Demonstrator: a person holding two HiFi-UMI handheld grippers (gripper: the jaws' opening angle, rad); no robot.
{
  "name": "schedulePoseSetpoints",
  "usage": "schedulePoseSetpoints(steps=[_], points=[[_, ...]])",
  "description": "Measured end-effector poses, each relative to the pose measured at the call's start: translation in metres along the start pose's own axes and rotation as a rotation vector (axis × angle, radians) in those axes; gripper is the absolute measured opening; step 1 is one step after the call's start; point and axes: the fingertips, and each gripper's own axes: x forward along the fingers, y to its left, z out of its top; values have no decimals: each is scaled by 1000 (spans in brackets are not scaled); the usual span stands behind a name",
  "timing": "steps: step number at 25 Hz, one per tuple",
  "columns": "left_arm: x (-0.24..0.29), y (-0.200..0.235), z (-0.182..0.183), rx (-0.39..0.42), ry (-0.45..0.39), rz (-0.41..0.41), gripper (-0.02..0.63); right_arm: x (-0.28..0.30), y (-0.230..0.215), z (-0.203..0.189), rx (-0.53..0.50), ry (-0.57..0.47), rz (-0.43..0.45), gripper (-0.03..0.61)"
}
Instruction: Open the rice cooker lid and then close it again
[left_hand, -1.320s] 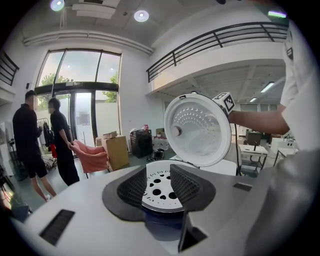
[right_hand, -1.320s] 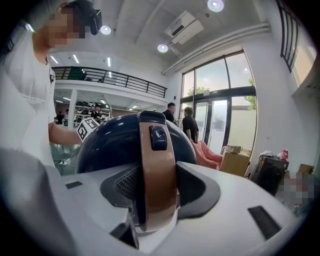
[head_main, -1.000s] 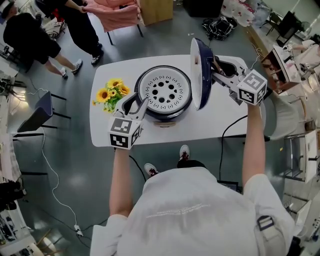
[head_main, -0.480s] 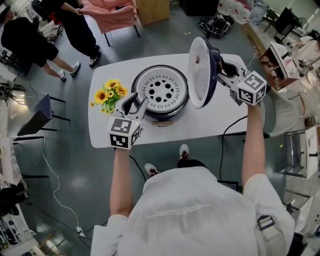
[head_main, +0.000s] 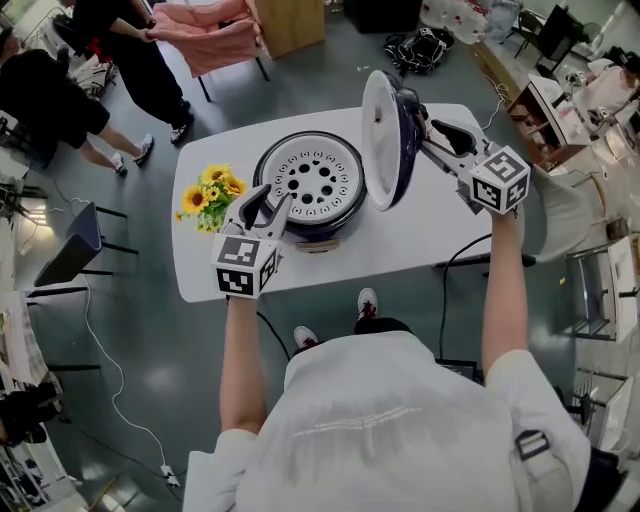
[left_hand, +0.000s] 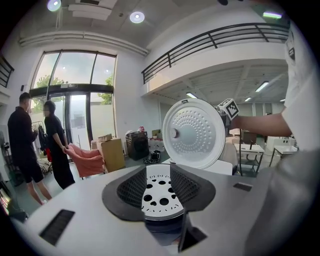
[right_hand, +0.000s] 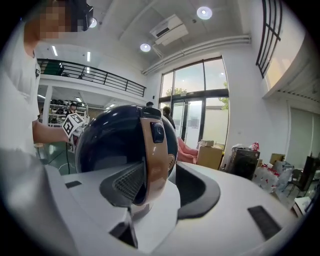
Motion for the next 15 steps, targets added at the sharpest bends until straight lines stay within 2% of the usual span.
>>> schedulePoseSetpoints(steps=[5,15], points=[[2,-8,10,24,-28,-39,161,-25,10,4,57,-45,-110,219],[4,-29,23,64,-69,-162,161,-81,55,-13,119,-26,-316,218]])
